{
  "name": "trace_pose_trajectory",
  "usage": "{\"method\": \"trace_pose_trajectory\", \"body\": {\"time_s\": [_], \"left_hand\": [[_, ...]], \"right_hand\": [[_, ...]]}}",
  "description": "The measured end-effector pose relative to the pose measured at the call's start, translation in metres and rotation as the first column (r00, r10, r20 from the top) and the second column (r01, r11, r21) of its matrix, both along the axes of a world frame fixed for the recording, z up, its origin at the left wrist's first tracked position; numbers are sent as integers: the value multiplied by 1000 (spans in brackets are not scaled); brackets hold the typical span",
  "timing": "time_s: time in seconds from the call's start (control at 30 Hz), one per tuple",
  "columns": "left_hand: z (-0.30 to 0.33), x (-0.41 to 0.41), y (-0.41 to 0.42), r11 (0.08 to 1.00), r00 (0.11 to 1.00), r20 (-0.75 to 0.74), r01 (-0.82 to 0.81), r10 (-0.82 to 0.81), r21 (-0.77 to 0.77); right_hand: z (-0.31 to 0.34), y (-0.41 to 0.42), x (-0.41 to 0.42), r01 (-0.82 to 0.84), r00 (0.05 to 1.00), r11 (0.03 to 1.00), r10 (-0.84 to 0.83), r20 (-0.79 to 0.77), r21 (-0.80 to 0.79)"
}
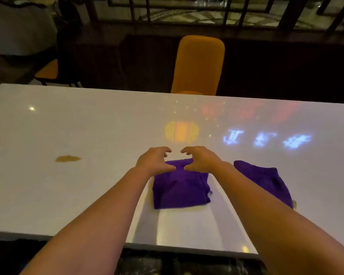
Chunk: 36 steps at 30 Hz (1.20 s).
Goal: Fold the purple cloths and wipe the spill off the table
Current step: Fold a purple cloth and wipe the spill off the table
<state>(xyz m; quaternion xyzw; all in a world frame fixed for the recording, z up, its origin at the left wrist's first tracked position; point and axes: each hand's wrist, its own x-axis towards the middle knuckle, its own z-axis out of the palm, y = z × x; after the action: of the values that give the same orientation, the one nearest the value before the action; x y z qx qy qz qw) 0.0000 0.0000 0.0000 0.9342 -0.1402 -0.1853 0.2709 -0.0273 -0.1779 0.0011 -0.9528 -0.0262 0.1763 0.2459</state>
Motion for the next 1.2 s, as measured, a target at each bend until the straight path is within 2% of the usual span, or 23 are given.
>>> {"method": "trace_pose_trajectory", "body": {"time_s": [0.33, 0.5, 0.6, 0.73, 0.9, 1.2], "left_hand": [[-62, -13, -2, 994, 994, -86, 77, -70, 80], [-81, -18, 0, 999, 998, -58, -8, 10, 39], [-81, -14, -2, 999, 996, -86, -21, 24, 40], [-73, -8, -4, 998, 988, -143, -52, 56, 27], [-51, -2, -9, 997, 993, -90, -69, 71, 23], [35, 19, -17, 992, 995, 61, -74, 80, -98]], "right_hand": [[-63, -2, -10, -80, 992, 990, 69, -103, -115], [-78, -3, -10, -51, 996, 994, 44, -74, -93], [-81, -4, -12, 9, 996, 1000, -11, -88, -26], [-77, -6, -12, 36, 994, 999, -36, -104, -4], [-54, -5, -8, 36, 996, 999, -39, -77, -38], [34, -19, 13, 72, 988, 997, -74, 138, 20]]}}
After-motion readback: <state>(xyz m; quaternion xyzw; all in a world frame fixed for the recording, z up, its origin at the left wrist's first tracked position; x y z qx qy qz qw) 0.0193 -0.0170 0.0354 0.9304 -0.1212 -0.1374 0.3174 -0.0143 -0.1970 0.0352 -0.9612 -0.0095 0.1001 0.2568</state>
